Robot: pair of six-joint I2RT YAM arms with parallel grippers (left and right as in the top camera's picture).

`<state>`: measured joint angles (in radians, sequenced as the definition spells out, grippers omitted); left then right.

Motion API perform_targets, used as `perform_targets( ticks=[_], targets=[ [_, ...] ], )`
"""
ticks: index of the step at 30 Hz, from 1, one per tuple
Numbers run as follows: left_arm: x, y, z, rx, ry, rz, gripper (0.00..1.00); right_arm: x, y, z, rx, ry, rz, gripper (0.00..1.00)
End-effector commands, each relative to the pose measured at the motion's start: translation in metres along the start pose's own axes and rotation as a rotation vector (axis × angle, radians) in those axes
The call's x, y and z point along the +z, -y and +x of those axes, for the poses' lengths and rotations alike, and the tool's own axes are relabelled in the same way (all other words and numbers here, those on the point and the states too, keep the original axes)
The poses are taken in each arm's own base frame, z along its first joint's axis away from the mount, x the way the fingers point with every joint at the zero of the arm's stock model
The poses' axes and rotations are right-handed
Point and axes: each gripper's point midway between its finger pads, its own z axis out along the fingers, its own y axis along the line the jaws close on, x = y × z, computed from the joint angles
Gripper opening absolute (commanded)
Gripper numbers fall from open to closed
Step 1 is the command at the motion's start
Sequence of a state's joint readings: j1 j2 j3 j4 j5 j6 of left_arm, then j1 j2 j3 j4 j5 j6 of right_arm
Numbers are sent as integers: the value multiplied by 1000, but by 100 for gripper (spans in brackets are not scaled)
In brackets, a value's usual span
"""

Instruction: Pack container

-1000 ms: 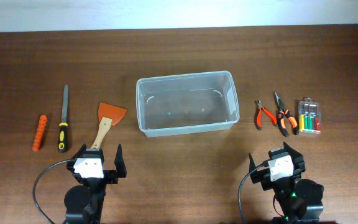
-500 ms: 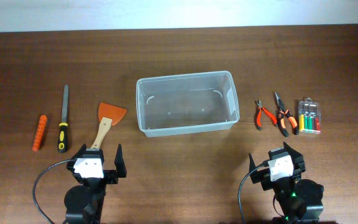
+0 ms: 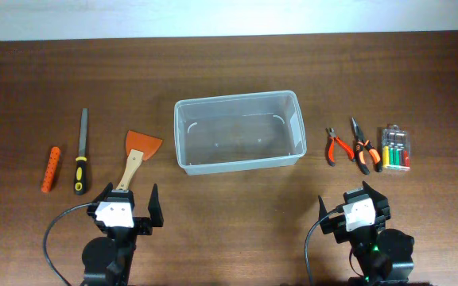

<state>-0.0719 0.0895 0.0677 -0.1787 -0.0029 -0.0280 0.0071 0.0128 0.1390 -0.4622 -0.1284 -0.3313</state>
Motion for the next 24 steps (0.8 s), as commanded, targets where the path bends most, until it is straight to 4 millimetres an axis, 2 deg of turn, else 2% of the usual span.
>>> perform_targets(
  ticks=[1, 7, 10, 12, 13, 17, 20, 24],
  targets=[
    [1, 5, 4, -13, -1, 30, 99, 0, 2, 1, 13, 4, 14, 99],
    [-2, 17, -9, -68, 26, 96, 99, 0, 4, -2, 6, 15, 20, 99],
    [-7, 15, -29, -66, 69, 86, 99, -1, 2, -27, -12, 122, -4, 99],
    [-13, 10, -50, -67, 111, 54, 99, -5, -1, -47, -28, 205, -26, 99],
    [-19, -1, -72, -70, 144, -8, 99, -13, -4, -68, -38, 273, -57, 99],
    [-22, -21, -119, -66, 154, -133, 99, -26, 2, -95, 42, 276, -77, 99],
    [-11, -27, -146, -29, 83, -164, 99, -27, 7, -110, 71, 203, -101, 98],
    [32, -43, -177, -41, -154, -199, 99, -20, 21, -148, 107, 43, -147, 99]
  ],
)
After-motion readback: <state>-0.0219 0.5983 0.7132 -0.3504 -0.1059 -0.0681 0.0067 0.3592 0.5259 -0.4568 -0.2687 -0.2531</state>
